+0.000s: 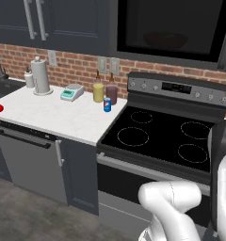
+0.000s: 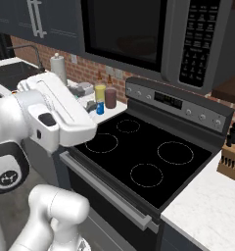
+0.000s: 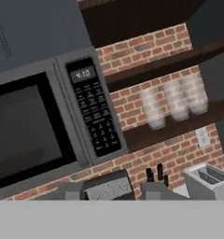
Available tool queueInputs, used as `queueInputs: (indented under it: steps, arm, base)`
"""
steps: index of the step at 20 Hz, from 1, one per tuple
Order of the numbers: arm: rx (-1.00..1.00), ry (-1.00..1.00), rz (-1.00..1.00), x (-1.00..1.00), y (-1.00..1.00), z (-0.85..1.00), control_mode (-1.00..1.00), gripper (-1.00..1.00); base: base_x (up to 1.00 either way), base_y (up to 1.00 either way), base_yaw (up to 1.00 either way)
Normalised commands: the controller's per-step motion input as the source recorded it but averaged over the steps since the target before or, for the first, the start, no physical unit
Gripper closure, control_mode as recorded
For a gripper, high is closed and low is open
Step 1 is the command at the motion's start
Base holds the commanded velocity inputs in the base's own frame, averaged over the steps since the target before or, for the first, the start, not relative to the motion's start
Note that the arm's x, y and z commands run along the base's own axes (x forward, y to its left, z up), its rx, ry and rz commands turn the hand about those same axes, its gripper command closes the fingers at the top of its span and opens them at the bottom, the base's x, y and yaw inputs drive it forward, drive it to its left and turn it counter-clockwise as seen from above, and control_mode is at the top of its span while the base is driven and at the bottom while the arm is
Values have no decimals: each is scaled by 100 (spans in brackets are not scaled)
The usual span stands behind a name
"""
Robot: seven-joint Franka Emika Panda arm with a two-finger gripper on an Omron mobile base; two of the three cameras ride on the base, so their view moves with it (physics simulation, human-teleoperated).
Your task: Pick the cucumber from the sink and place it in the bowl. Then pick the bowl and place it in the microwave. Then close the microwave door and press the start button.
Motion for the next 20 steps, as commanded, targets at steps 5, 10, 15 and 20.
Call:
queueInputs:
  steps: [5, 10, 15, 20]
  arm:
    - [-56, 17, 19, -31, 0, -36, -100, 100]
    - [-35, 9, 5, -3, 5, -21, -100, 100]
    - [-10, 19, -8, 44, 0, -3, -100, 100]
    - [-2, 22, -6, 47, -4, -3, -100, 100]
  base:
    - [0, 0, 0]
    - [0, 0, 0]
    - [0, 0, 0]
    - [0, 0, 0]
